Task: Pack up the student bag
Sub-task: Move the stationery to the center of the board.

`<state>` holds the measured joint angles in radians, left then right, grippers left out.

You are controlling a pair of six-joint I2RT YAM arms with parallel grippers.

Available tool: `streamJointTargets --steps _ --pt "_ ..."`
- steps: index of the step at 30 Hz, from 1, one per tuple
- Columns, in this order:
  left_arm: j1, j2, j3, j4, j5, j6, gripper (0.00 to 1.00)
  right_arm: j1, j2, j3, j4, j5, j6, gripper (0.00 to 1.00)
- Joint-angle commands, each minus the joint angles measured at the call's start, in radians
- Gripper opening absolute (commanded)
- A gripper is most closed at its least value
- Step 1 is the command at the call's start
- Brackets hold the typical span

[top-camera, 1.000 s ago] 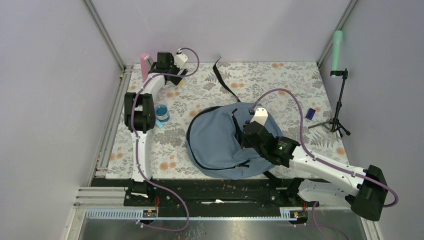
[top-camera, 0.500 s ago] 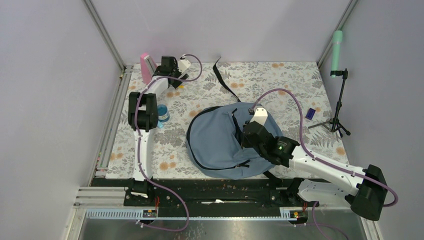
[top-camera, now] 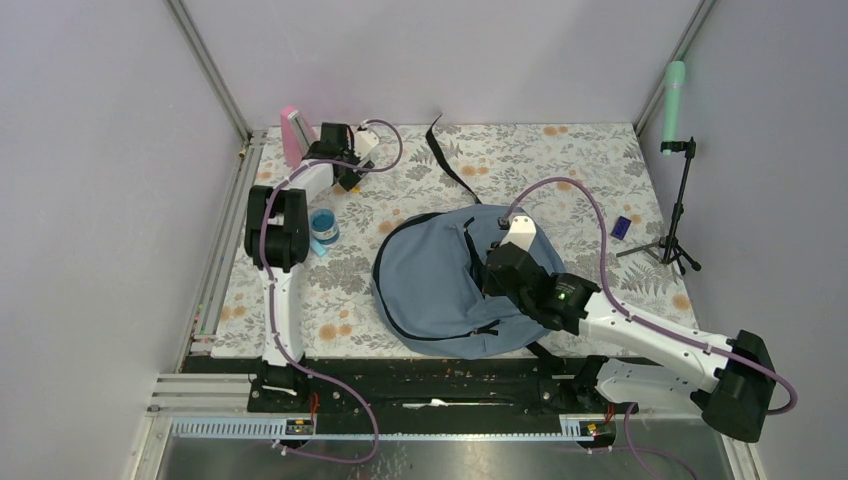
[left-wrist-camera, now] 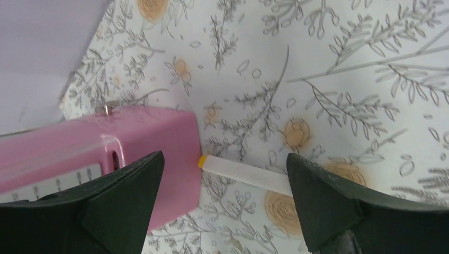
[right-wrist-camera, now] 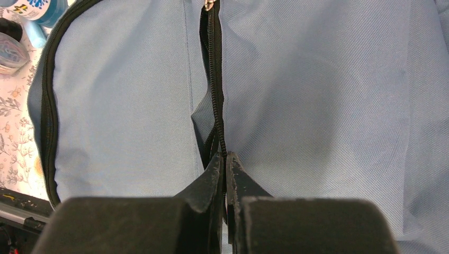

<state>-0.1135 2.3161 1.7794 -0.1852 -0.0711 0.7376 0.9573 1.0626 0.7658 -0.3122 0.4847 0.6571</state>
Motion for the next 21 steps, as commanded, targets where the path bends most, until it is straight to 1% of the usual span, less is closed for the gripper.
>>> streamJointTargets --steps 1,5,10,15,19,21 --pt "-0.010 -0.082 -0.085 -0.059 -0.052 -0.044 0.92 0.006 -0.057 0.004 0.014 -0.021 0.031 0.00" --pt "-0.012 -0.147 -0.128 -0.064 -0.031 -0.086 0.91 0.006 -0.091 -0.008 0.013 -0.023 0.026 0.00" --pt "-0.012 -0.213 -0.120 -0.095 0.004 -0.220 0.92 0.006 -0.127 -0.015 0.012 -0.029 0.014 0.00" --pt "-0.012 -0.177 0.005 -0.245 -0.010 -0.390 0.90 0.006 -0.159 -0.016 0.005 -0.037 0.004 0.00" --pt "-0.011 -0.089 0.164 -0.404 -0.047 -0.555 0.86 0.006 -0.186 -0.024 -0.010 -0.034 0.002 0.00" --pt "-0.007 -0.046 0.220 -0.462 -0.053 -0.628 0.83 0.006 -0.201 -0.031 -0.014 -0.030 0.001 0.00"
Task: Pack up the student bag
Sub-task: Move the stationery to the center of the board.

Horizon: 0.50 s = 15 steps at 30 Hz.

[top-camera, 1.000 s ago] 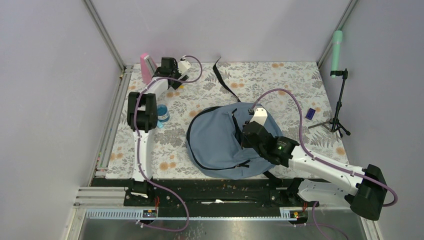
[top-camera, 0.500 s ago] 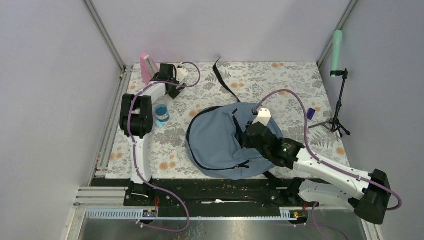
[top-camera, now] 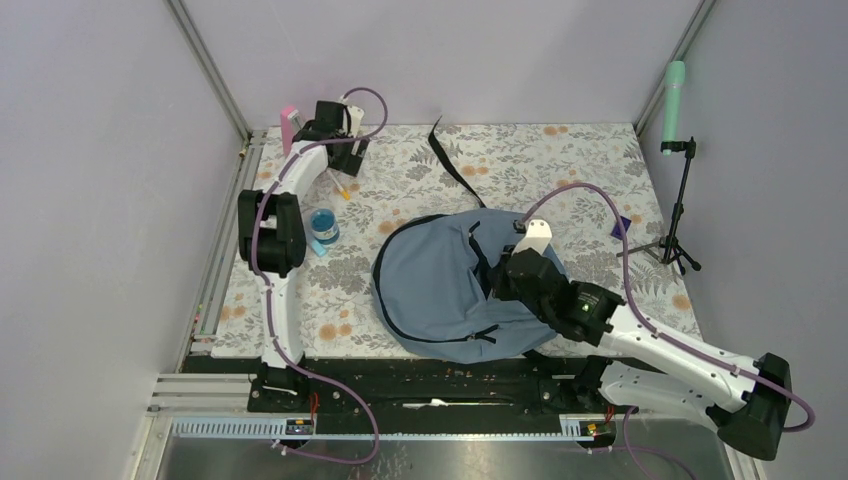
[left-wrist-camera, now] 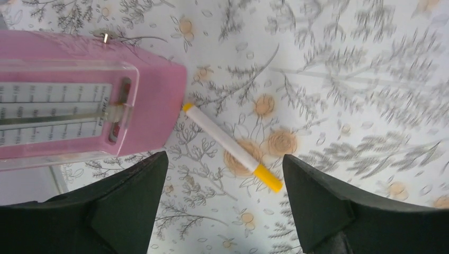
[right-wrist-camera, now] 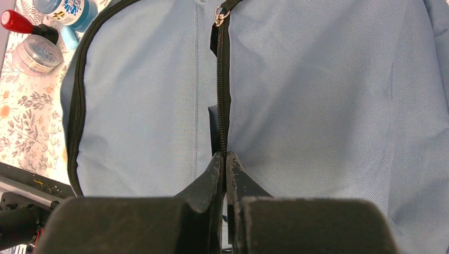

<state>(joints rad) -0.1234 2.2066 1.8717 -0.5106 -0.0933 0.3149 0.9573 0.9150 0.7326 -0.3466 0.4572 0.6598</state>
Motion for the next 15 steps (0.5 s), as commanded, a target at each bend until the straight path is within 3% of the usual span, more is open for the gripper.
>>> streamJointTargets --steps 1,8,15 --pt "0.006 0.074 0.143 -0.154 -0.031 -0.245 0.82 0.006 -0.061 0.001 0.017 -0.001 0.000 0.00" --pt "0.072 0.078 0.137 -0.148 0.048 -0.567 0.68 0.006 -0.113 -0.016 0.004 0.023 0.003 0.00" --pt "0.089 0.082 0.104 -0.113 0.061 -0.659 0.59 0.007 -0.125 -0.017 -0.002 0.035 0.006 0.00"
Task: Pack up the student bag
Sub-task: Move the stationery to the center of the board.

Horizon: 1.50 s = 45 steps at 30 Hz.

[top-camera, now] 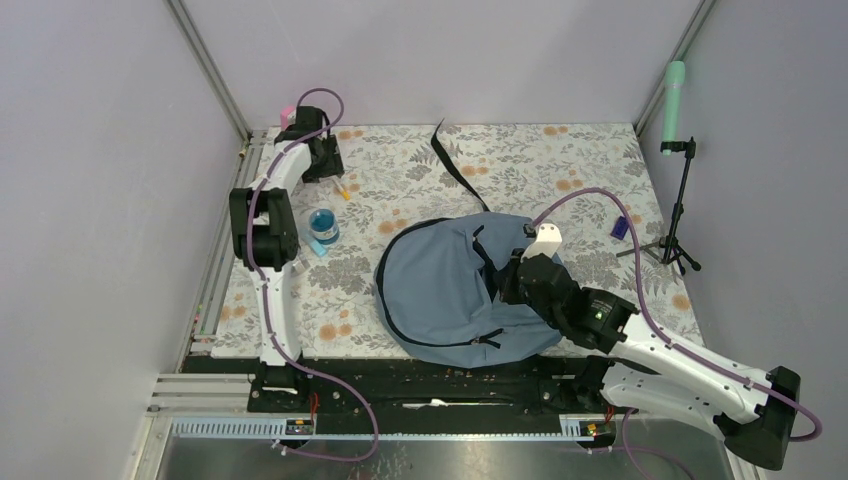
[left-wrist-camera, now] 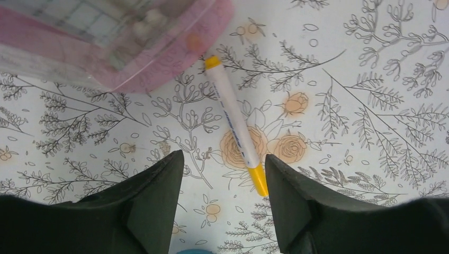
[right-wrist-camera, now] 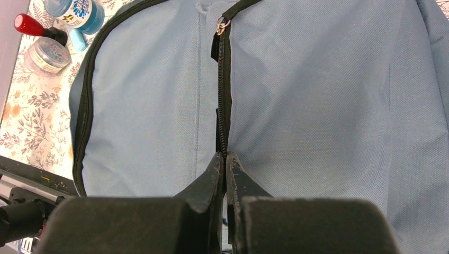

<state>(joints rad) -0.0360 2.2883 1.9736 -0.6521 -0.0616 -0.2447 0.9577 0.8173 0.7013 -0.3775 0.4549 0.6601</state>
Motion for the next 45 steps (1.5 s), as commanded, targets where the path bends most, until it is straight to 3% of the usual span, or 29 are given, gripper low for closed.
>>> streamJointTargets --steps 1,17,26,28,45 --pt "0.004 0.003 0.005 0.026 0.034 -0.113 0.59 0.006 -0.024 0.017 0.028 0.039 0.003 0.00" --pt "0.002 0.083 0.026 -0.027 0.085 -0.271 0.46 0.006 -0.022 0.028 0.071 0.034 -0.023 0.00" --pt "-0.009 0.070 -0.026 -0.028 0.105 -0.254 0.12 0.005 -0.035 0.032 0.071 0.042 -0.037 0.00" --pt "-0.015 0.060 -0.043 -0.027 0.115 -0.238 0.09 0.006 -0.035 0.030 0.071 0.042 -0.038 0.00" --pt "-0.169 -0.307 -0.525 0.029 0.103 -0.153 0.04 0.006 -0.046 0.022 0.088 0.000 -0.039 0.00"
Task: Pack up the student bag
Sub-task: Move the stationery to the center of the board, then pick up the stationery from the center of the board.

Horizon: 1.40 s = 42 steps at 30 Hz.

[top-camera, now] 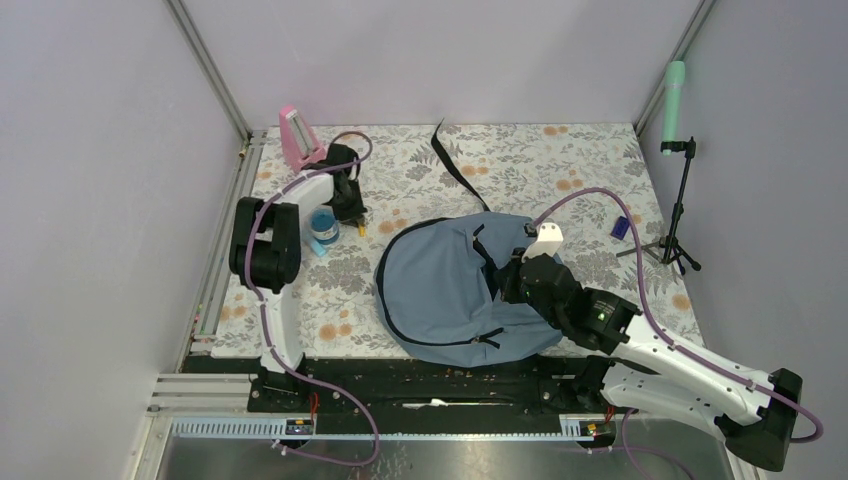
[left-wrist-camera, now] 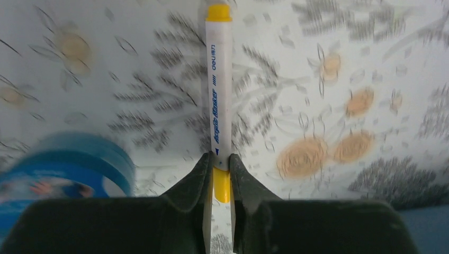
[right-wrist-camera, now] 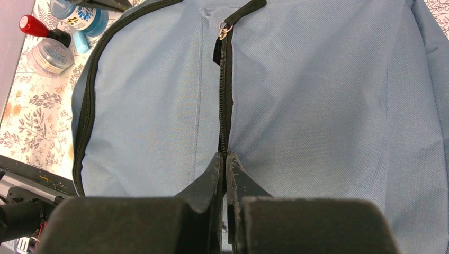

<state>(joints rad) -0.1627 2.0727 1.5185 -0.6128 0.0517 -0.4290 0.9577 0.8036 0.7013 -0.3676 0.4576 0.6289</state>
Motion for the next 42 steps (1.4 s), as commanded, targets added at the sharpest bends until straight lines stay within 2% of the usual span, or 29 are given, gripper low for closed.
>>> streamJointTargets --steps 1,6,15,19,21,27,32,38,42 --pt "-0.052 -0.107 -0.092 -0.007 -0.015 0.031 0.04 0.006 -0.032 0.022 0.078 -0.003 -0.008 0.00" --pt "-0.080 -0.128 -0.155 -0.016 -0.046 0.036 0.07 0.006 -0.033 0.026 0.079 -0.012 -0.009 0.00" --pt "-0.105 -0.111 -0.153 -0.051 -0.091 0.041 0.27 0.006 -0.024 0.036 0.079 -0.013 -0.004 0.00" --pt "-0.117 -0.095 -0.130 -0.071 -0.112 0.045 0.30 0.006 -0.022 0.038 0.078 -0.017 -0.007 0.00" --pt "-0.122 -0.091 -0.123 -0.079 -0.124 0.047 0.27 0.006 -0.021 0.040 0.079 -0.015 -0.008 0.00" --pt "-0.124 -0.111 -0.149 -0.052 -0.131 0.051 0.10 0.006 -0.024 0.044 0.078 -0.019 -0.012 0.00" --pt "-0.124 -0.262 -0.259 0.059 -0.123 0.037 0.01 0.006 -0.027 0.049 0.076 -0.022 -0.015 0.00" --pt "-0.125 -0.460 -0.366 0.102 -0.075 0.037 0.00 0.005 -0.023 0.073 0.038 -0.023 -0.025 0.00" --pt "-0.144 -0.598 -0.431 0.086 0.006 0.057 0.00 0.006 -0.032 0.082 0.013 -0.037 -0.027 0.00"
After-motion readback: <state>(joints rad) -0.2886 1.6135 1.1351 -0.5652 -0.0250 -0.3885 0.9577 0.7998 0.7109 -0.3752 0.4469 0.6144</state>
